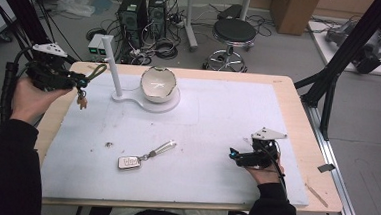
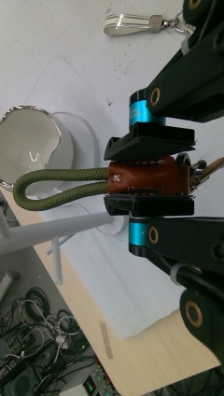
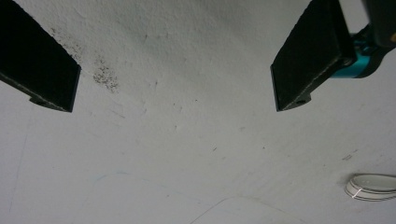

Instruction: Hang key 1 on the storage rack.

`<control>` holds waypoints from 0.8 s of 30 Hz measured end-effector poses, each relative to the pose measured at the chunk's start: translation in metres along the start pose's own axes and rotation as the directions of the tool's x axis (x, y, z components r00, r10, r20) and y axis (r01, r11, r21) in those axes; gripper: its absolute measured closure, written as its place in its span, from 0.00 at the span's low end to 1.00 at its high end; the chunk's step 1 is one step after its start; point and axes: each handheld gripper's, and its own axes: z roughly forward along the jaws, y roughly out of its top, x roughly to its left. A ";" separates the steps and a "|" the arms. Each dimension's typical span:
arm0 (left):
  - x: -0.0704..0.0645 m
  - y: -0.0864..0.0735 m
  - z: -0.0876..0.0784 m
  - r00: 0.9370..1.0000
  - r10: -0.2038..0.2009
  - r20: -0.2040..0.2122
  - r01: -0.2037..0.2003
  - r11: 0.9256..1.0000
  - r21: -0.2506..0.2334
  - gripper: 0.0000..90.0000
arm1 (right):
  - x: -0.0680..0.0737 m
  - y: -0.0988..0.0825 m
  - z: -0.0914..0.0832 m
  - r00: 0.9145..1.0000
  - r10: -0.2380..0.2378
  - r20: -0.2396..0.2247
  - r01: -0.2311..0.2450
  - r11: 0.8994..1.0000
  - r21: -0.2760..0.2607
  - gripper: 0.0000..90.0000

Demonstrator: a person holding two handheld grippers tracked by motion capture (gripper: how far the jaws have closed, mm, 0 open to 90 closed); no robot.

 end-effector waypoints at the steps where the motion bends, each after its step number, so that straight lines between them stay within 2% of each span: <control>1: 0.000 0.000 0.000 1.000 0.000 0.000 0.000 1.000 0.000 0.80 | 0.000 0.000 0.000 1.000 -0.001 0.001 0.001 1.000 0.000 0.01; 4: 0.000 0.006 -0.005 1.000 0.000 0.000 0.000 1.000 -0.022 0.80 | 0.000 0.000 0.000 1.000 -0.007 0.001 0.007 1.000 -0.002 0.01; 13: 0.002 0.018 -0.009 1.000 0.009 -0.019 -0.010 1.000 -0.028 0.80 | 0.000 0.000 0.001 1.000 -0.008 0.002 0.008 1.000 -0.001 0.01; 17: 0.004 0.024 -0.007 1.000 -0.002 -0.022 0.001 0.999 -0.040 0.80 | 0.000 0.000 0.000 1.000 -0.008 0.001 0.008 1.000 -0.001 0.01; 24: 0.006 0.028 0.004 1.000 -0.010 -0.030 0.009 1.000 -0.025 0.80 | -0.001 -0.001 0.000 1.000 -0.005 0.002 0.005 1.000 0.003 0.01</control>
